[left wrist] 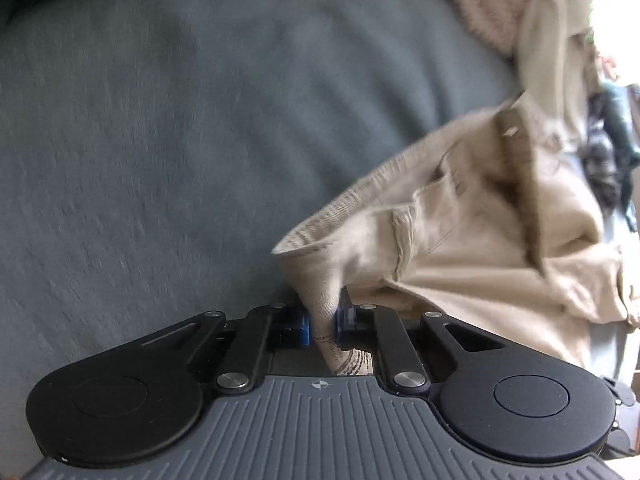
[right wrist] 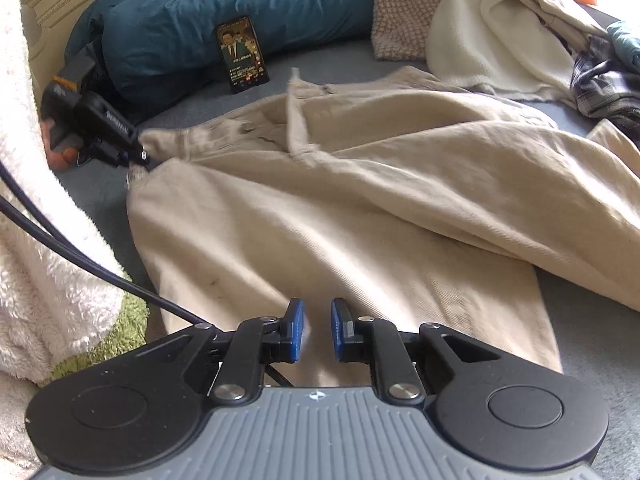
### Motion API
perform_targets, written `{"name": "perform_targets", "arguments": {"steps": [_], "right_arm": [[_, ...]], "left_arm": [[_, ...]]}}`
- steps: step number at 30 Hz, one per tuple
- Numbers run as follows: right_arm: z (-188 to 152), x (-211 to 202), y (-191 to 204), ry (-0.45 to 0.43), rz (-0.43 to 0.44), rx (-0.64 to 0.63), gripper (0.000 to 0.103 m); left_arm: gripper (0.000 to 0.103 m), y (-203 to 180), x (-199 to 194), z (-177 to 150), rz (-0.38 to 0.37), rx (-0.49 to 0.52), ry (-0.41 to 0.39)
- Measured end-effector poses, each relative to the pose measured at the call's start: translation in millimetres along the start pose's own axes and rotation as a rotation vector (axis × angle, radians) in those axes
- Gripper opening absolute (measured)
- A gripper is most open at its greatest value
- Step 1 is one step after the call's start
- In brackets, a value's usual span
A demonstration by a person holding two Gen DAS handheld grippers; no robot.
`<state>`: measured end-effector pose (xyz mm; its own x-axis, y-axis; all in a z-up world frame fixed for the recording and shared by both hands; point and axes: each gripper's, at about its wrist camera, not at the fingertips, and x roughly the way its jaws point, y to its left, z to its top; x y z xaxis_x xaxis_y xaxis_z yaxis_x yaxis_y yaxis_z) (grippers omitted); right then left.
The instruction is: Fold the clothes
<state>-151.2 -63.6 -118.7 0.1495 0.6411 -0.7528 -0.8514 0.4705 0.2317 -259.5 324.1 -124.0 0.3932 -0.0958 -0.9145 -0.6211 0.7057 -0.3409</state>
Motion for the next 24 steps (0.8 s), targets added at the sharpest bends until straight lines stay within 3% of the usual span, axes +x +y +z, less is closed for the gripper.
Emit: {"name": "perform_targets", "arguments": {"steps": [3,5,8,12,16,20,24], "right_arm": [[0,3,-5,0.017,0.004,0.029,0.016],[1,2,-9,0.015,0.009,0.045,0.016],[1,-3,-15,0.013,0.012,0.08,0.017],[7,-10,-21,-0.002,0.033,0.103,0.017],[25,-28,-32,-0.054,0.085,0.127,0.017],[54,-51,-57,-0.135,0.1,0.177,0.021],[69,-69,-84,-0.239,0.077,0.314,0.022]], "left_arm": [[0.019,-3,3,2,-0.005,0.08,0.014],[0.04,-1,-4,10,-0.02,0.104,0.074],[0.052,4,-23,25,-0.029,0.168,0.128],[0.054,-3,-48,44,-0.023,0.302,0.104],[0.054,-22,-55,68,-0.079,0.324,0.002],[0.059,-65,-26,104,-0.182,0.31,-0.03],[0.062,-99,27,147,-0.296,0.228,-0.042]]}}
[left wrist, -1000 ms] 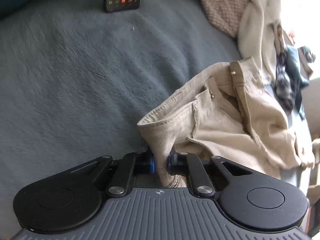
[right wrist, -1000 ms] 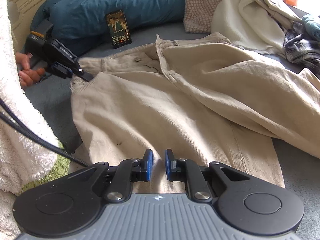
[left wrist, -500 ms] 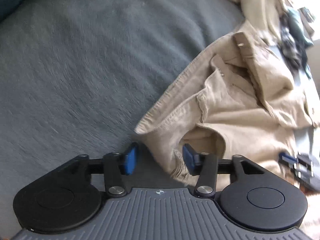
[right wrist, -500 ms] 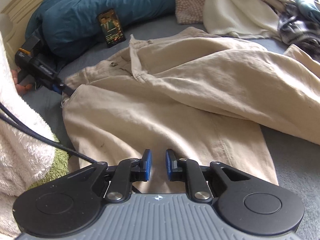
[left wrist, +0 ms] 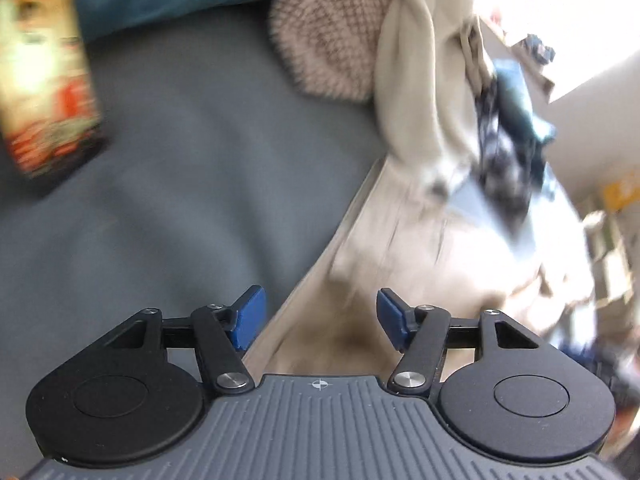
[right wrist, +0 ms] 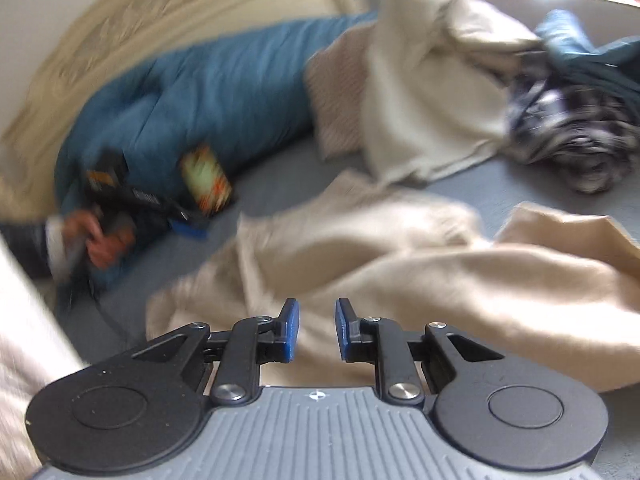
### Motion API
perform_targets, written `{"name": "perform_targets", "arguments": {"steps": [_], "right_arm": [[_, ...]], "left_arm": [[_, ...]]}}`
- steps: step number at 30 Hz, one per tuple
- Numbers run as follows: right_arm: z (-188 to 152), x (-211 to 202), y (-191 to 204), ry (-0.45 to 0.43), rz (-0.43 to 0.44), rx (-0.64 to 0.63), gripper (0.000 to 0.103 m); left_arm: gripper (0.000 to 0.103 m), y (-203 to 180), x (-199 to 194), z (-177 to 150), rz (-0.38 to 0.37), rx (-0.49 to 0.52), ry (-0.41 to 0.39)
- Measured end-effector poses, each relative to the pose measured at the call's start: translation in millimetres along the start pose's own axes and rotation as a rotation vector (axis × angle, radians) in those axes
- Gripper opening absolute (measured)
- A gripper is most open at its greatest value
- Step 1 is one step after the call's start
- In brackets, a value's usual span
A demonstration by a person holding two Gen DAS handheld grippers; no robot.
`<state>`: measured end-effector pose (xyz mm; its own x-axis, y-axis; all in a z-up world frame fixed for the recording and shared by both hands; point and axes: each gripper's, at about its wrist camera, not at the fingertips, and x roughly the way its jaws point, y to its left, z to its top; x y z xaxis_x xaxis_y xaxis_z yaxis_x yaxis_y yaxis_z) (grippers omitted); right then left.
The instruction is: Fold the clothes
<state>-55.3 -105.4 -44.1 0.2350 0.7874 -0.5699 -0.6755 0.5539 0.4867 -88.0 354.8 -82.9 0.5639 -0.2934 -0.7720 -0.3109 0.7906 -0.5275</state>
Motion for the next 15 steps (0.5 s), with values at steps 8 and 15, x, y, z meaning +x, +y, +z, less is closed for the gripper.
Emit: {"name": "perform_targets", "arguments": {"steps": [8,15], "right_arm": [[-14,1,-24,0.023,-0.006,0.155,0.022],[-14,8,-38,0.084,-0.028,0.175,0.022]], "left_arm": [[0.065,-42,114,59,-0.116,0.21,0.085],[0.064,-46,142,65,-0.149,0.231,0.069]]}}
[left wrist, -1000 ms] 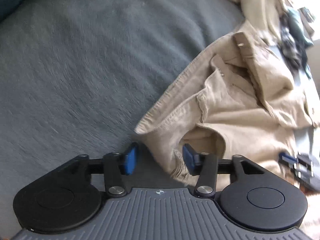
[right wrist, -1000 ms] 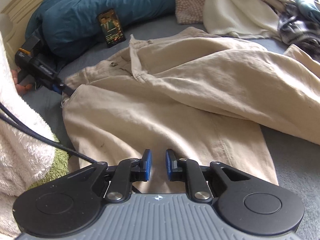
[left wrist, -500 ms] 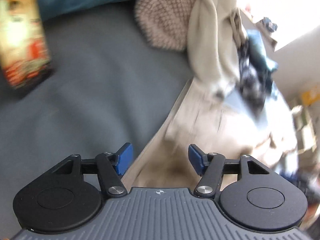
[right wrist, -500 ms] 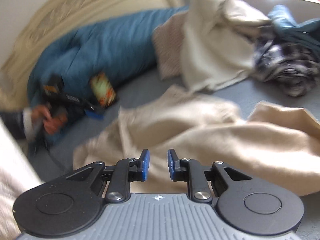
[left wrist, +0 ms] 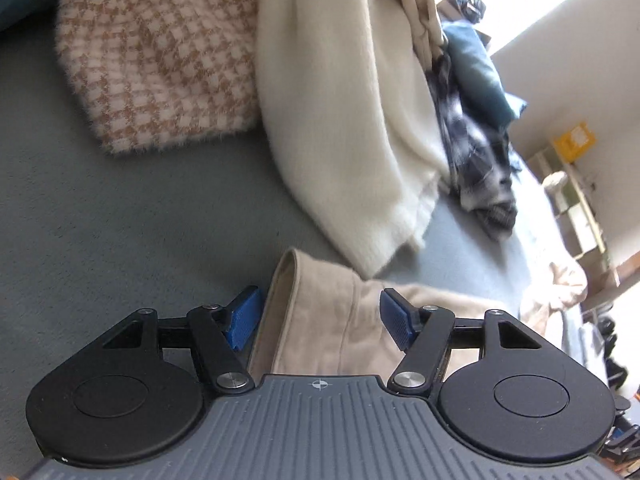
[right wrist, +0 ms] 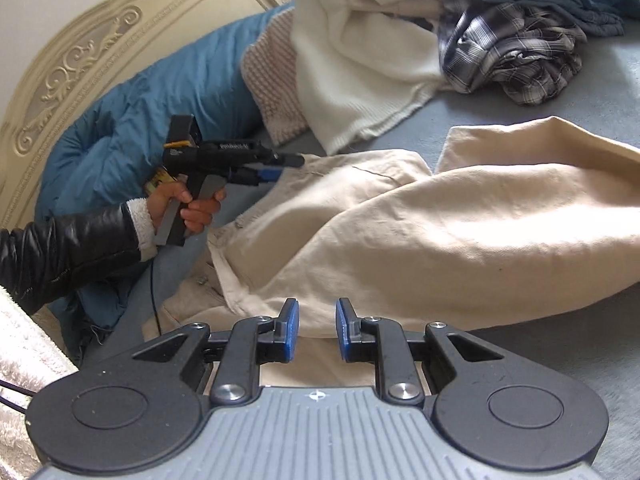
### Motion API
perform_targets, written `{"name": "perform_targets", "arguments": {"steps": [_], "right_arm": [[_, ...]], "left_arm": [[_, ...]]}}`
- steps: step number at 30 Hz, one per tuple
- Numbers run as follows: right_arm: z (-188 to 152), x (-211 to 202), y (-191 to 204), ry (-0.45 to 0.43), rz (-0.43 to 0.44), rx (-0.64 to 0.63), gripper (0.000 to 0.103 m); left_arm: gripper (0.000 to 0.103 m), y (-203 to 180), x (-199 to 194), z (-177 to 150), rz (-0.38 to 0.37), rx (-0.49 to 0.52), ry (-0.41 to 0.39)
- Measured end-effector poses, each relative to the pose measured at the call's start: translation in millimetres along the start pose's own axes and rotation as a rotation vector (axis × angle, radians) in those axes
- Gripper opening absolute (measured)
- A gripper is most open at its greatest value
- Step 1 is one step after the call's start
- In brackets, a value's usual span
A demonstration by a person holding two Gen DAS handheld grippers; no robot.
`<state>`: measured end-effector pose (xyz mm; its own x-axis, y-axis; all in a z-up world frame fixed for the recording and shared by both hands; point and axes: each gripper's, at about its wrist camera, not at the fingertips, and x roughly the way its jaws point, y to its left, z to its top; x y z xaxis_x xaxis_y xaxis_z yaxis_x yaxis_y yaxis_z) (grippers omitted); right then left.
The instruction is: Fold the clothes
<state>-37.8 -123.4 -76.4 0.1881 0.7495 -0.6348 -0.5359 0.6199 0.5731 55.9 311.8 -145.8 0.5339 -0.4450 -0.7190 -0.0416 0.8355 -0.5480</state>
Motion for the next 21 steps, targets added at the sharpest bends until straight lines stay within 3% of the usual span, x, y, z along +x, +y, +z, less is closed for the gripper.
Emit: {"name": "perform_targets", "arguments": {"steps": [3,6,10,13,16,19,21], "right_arm": [[24,1,2,0.027,-0.023,-0.098,0.022],[62,4,-2,0.014,-0.029,-0.136,0.022],[100,13,-14,-0.052,-0.011,-0.086,0.022],[109,21,-24,-0.083,-0.001,-0.056,0.022],[109,26,-35,-0.076,-0.009,-0.037,0.022],[110,26,-47,-0.075,-0.019,-0.015,0.022],[111,27,-55,-0.081,-0.024,0.005,0.022]], "left_arm": [[0.058,-3,3,0,0.007,0.031,0.003],[0.04,-12,8,0,0.067,0.083,0.014],[0.013,-32,9,-4,0.149,0.116,-0.014],[0.009,-53,-4,-13,0.209,0.145,-0.098],[0.009,-69,-39,-15,0.241,0.19,-0.262],[0.009,-71,-60,-6,0.332,0.226,-0.39],[0.009,-52,-48,5,0.39,0.194,-0.377]]}}
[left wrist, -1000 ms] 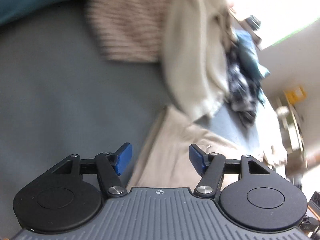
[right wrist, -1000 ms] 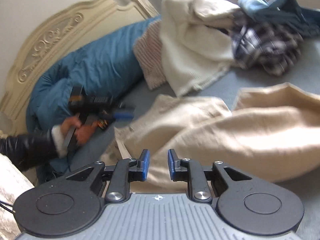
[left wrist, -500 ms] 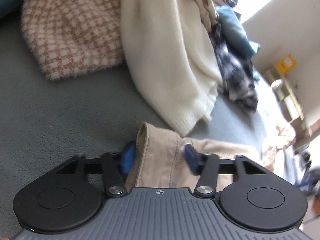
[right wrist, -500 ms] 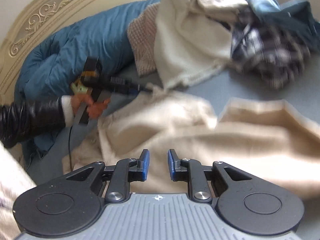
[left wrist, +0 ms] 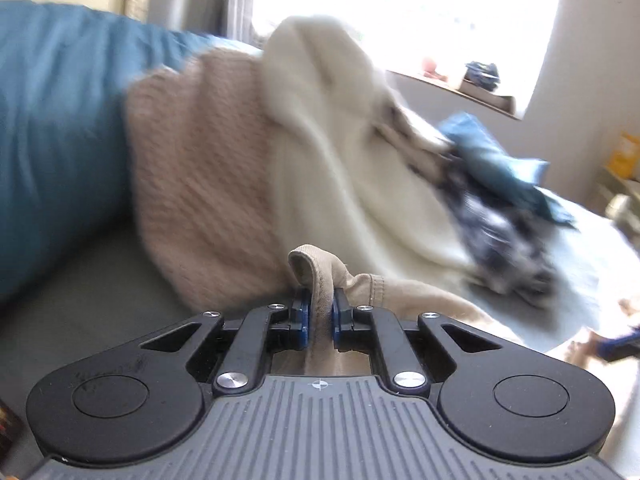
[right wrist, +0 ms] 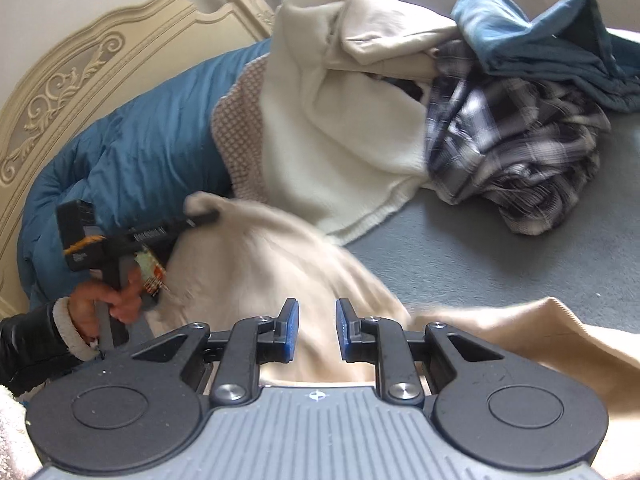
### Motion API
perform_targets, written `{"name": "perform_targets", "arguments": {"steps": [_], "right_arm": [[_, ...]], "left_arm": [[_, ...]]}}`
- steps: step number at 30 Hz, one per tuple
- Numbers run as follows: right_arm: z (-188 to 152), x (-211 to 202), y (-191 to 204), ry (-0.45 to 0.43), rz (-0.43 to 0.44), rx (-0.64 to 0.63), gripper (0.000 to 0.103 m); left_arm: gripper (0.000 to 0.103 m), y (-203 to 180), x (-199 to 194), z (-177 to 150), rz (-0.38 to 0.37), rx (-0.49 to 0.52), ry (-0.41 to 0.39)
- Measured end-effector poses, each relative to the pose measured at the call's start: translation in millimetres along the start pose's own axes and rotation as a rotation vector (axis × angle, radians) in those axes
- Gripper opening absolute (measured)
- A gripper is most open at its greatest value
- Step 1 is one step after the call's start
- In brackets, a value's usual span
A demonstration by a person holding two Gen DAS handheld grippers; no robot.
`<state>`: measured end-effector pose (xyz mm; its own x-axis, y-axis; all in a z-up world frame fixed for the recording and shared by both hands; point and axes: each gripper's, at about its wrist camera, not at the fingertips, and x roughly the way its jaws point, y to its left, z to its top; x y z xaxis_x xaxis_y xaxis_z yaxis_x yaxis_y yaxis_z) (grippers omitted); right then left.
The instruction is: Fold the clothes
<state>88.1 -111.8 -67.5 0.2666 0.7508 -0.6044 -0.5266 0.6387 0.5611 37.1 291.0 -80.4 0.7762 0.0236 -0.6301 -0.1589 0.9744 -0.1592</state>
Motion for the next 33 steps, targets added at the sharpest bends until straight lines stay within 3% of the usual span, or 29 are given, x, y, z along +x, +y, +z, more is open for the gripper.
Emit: {"name": "perform_targets", "arguments": {"steps": [6,9,10,11,14,18,21,28,33], "right_arm": [[-3,7,-18,-0.027,0.008,0.064,0.022],[-6,7,-21,-0.029,0.015,0.064,0.022],[-8,6,-22,-0.029,0.018,0.071,0.022],[-9,6,-24,-0.029,0.022,0.08,0.022],[-12,5,-26,-0.036,0.038,0.093,0.022],[-14,7,-23,-0.059,0.076,0.094,0.022],[-15,8,-18,-0.067,0.103,0.087,0.022],[-20,7,-7,-0.062,0.125,0.075,0.022],[-23,7,0,-0.056,0.114,0.078,0.022]], "left_arm": [[0.019,17,52,-17,0.095,-0.029,0.094],[0.039,26,58,-13,0.099,-0.081,0.125],[0.053,30,56,-8,0.093,-0.109,0.132],[0.059,34,53,-3,0.086,-0.136,0.139],[0.067,46,37,13,0.069,-0.204,0.124],[0.07,63,1,29,0.054,-0.263,0.093],[0.072,69,-24,24,0.043,-0.236,0.133],[0.072,79,-53,-40,0.064,-0.138,0.398],[0.065,91,-46,-81,0.084,-0.12,0.477]]}}
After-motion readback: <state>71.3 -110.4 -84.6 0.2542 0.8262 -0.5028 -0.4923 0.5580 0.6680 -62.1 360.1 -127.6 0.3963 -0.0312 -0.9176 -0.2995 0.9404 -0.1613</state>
